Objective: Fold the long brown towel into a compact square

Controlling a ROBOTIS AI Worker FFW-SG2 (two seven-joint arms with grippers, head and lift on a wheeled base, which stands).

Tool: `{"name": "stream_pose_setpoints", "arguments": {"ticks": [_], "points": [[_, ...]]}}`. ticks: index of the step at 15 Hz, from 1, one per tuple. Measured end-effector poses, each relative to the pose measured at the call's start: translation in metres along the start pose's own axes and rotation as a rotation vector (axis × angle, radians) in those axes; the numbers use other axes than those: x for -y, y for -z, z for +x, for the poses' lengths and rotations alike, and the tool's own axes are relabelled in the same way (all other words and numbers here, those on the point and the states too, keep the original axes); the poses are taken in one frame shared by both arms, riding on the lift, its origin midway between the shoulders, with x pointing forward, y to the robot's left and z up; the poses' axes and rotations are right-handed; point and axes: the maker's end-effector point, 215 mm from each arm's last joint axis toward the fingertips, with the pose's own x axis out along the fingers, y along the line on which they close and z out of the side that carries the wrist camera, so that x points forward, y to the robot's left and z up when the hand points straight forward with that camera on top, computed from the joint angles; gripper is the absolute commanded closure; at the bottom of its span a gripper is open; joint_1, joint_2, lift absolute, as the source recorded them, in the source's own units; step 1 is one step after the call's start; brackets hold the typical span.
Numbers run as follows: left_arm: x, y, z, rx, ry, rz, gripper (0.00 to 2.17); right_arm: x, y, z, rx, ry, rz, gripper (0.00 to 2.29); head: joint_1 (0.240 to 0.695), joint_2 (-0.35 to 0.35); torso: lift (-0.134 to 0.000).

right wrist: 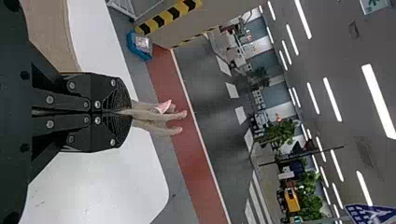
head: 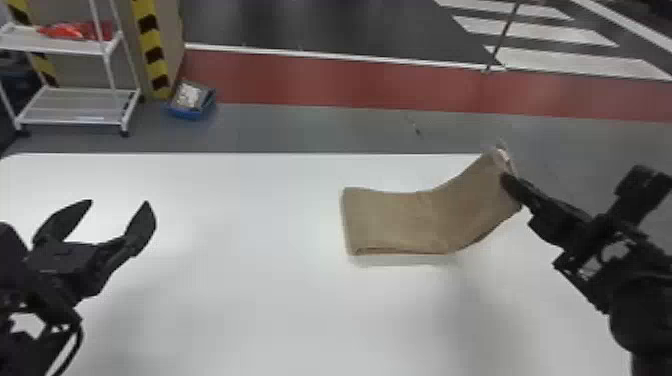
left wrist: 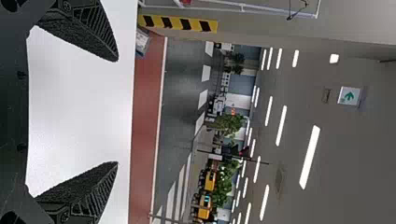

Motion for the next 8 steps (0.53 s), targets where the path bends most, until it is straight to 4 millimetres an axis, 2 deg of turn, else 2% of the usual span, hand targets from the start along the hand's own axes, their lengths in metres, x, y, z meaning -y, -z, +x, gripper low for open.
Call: {"name": "stream_pose_setpoints", "arguments": {"ticks": [2,5,6,8], "points": [[0.001,-0.002,0.0,0.004,0.002,0.001,0.09,-0.041,0.017,0.01,-0.04,-0.055,-0.02,1.5,0.695,-0.121,-0.125],[0.0,-0.001,-0.003,0.001,-0.001,0.001,0.1,-0.107,0.052,0.027,-0.113,-0.133,-0.072,1.5,0.695,-0.057,-0.125],[-0.002,-0.001,-0.003,0.001,-0.004,0.001,0.1,-0.123,0.06,0.03,-0.129,-0.149,-0.087,1.5,0.695,-0.02,-0.125],[-0.004,-0.001,-0.004,0.001,-0.006,0.002,0.1,-0.148,0.074,0.036,-0.158,-0.166,-0.124,1.5,0.695,0.006,-0.125]]}}
